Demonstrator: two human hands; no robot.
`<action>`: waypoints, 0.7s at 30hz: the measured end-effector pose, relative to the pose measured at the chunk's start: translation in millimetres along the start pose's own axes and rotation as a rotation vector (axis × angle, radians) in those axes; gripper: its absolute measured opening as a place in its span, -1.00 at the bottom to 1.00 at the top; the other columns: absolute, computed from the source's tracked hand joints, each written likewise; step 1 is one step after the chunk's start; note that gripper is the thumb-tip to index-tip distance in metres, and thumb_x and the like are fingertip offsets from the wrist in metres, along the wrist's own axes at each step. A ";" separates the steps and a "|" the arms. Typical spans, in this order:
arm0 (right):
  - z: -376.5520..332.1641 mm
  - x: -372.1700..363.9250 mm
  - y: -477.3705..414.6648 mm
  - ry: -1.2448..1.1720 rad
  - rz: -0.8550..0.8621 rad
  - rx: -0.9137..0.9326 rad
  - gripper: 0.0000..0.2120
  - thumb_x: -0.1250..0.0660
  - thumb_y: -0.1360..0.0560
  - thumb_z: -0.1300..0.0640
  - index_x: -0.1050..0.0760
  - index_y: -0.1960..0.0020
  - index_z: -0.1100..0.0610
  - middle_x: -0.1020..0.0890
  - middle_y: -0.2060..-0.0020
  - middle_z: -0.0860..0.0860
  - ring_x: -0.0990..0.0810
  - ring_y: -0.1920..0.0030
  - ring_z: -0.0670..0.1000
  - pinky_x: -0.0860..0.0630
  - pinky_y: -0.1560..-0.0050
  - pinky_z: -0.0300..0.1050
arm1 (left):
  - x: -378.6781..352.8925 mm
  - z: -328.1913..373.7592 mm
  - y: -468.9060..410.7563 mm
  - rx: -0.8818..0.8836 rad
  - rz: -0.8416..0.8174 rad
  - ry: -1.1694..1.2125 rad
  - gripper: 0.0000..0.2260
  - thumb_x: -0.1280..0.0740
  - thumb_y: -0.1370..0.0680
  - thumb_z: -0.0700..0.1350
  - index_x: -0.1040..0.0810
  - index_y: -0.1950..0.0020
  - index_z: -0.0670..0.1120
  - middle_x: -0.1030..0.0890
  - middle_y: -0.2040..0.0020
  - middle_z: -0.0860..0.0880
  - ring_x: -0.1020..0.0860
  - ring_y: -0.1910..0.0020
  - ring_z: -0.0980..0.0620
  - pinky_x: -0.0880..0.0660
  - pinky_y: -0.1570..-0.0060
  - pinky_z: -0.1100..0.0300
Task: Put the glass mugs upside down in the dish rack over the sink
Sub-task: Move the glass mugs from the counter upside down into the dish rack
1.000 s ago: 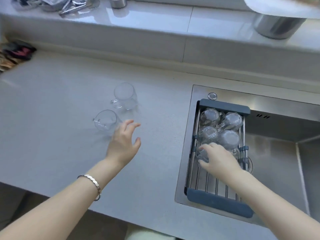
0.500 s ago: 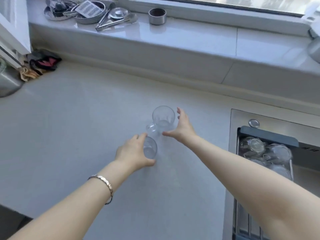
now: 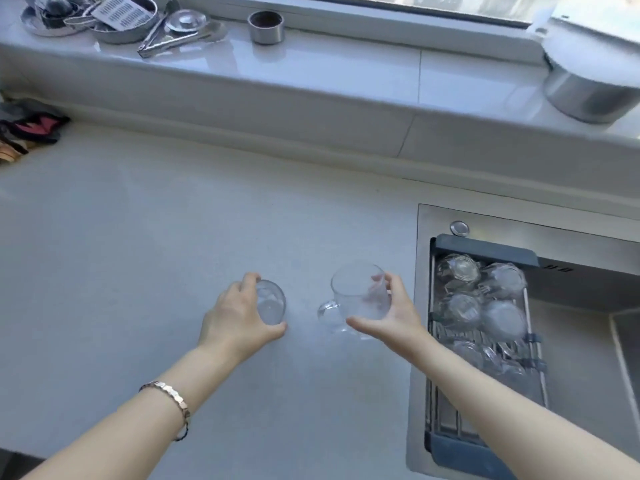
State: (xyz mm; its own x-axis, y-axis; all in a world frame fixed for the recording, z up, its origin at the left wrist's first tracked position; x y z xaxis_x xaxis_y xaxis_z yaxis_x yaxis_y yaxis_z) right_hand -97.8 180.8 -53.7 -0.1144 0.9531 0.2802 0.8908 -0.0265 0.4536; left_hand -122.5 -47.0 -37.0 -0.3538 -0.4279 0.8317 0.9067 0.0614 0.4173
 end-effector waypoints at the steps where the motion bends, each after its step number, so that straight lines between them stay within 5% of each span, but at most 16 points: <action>1: 8.9 17.6 23.0 0.004 0.003 -0.027 -0.35 -0.54 -0.24 0.09 -0.29 -0.23 0.01 -0.49 -0.12 -0.01 -0.52 -0.06 -0.12 -0.47 0.09 -0.49 | -4.8 5.9 9.2 -0.015 -0.001 0.004 -0.29 -0.48 -0.30 0.10 -0.23 -0.34 0.00 -0.46 -0.26 -0.06 -0.43 -0.27 -0.10 -0.43 -0.16 0.03; 3: 31.6 52.2 66.3 0.032 0.032 -0.092 -0.37 -0.47 -0.27 -0.01 -0.30 -0.27 0.00 -0.49 -0.18 -0.08 -0.49 -0.13 -0.11 -0.39 -0.03 -0.46 | -16.4 18.9 29.9 -0.048 0.001 0.025 -0.30 -0.48 -0.29 0.10 -0.23 -0.33 0.02 -0.48 -0.23 -0.05 -0.45 -0.25 -0.08 -0.43 -0.15 0.04; 5: 57.8 84.1 101.1 0.067 0.084 -0.210 -0.30 -0.40 -0.27 -0.10 -0.24 -0.34 0.02 -0.37 -0.23 -0.15 -0.35 -0.23 -0.12 -0.28 -0.19 -0.22 | -28.5 33.7 50.4 -0.085 0.014 0.064 -0.30 -0.49 -0.28 0.09 -0.25 -0.32 0.04 -0.50 -0.20 -0.03 -0.47 -0.23 -0.06 -0.45 -0.14 0.04; 10: 115.9 135.4 148.0 0.185 0.093 -0.476 -0.46 -0.41 -0.42 0.02 -0.28 -0.31 0.09 -0.41 -0.15 -0.06 -0.43 -0.19 0.02 -0.35 -0.12 -0.08 | -59.9 75.8 98.1 -0.160 -0.008 0.105 -0.31 -0.50 -0.29 0.07 -0.25 -0.31 0.05 -0.50 -0.16 -0.01 -0.48 -0.21 -0.05 -0.47 -0.11 0.05; 14: 130.3 135.4 145.7 0.272 0.007 -0.536 -0.52 -0.37 -0.35 -0.02 -0.35 -0.22 0.06 -0.55 0.01 -0.03 -0.55 0.12 -0.02 -0.49 0.31 -0.18 | -81.4 99.4 126.4 -0.195 -0.035 0.139 -0.31 -0.50 -0.29 0.08 -0.24 -0.32 0.06 -0.48 -0.22 0.05 -0.48 -0.21 0.01 -0.45 -0.11 0.10; 21: 129.2 121.6 113.8 0.613 0.041 -0.508 -0.25 -0.26 -0.35 -0.26 -0.19 -0.38 0.15 -0.53 -0.21 0.13 -0.53 -0.16 0.17 -0.40 0.11 -0.10 | -95.8 114.4 155.9 -0.211 -0.024 0.115 -0.31 -0.50 -0.29 0.08 -0.24 -0.32 0.06 -0.48 -0.24 0.04 -0.47 -0.23 0.02 -0.47 -0.12 0.07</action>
State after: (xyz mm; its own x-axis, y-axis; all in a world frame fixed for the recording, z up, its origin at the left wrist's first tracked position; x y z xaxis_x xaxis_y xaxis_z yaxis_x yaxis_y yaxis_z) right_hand 46.5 332.6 -77.4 -0.4389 0.6165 0.6537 0.6069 -0.3331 0.7216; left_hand 26.5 106.8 -9.7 -0.3587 -0.5271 0.7704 0.9304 -0.1351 0.3407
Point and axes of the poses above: each hand's wrist, its own y-axis away from the middle knuckle, its own x-axis out of the back of the hand, z = x × y, the point moved 3 cm from there along -y, towards the middle knuckle
